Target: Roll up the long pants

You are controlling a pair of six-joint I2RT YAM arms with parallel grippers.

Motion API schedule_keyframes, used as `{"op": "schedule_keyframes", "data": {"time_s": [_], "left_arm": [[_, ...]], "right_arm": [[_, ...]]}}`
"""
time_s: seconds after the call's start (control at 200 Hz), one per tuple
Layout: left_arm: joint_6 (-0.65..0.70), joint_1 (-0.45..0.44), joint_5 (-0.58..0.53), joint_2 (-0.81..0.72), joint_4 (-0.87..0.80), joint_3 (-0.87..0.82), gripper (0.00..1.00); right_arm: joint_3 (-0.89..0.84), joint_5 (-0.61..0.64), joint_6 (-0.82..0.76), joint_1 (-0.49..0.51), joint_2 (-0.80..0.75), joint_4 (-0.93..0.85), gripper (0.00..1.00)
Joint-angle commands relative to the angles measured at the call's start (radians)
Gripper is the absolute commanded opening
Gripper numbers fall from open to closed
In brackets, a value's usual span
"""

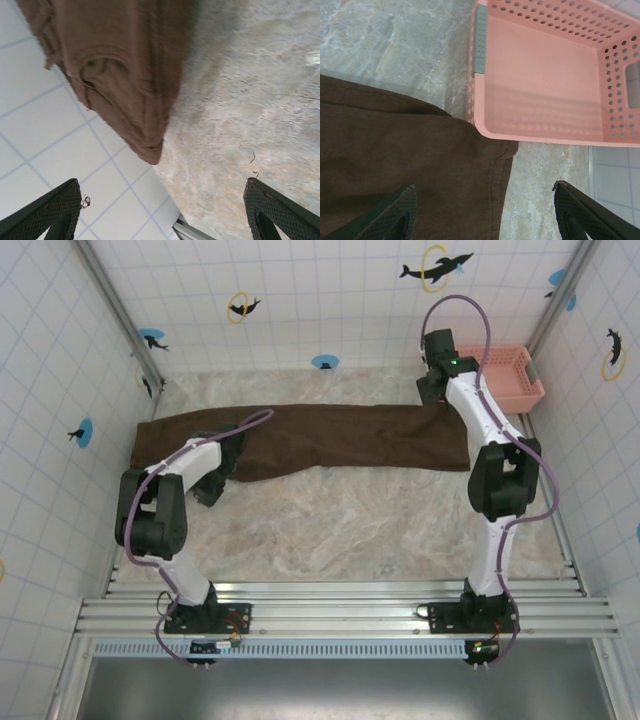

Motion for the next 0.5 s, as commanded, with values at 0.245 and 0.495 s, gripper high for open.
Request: {"op": "schedule_keyframes", "data": {"time_s": [0.245,0.495], "left_arm": [[-0.021,0.036,-0.075,0.092,0.137,-0.040,0.77],[0.021,0.122,-0.071,0.170,0.224,-0.008,0.66]], "right_arm": [[0.067,-0.014,-0.070,0.043,-0.040,-0.042,0.74],[0.147,-0.018,-0.070,0.087,0.008,-0.076,0.74]]}}
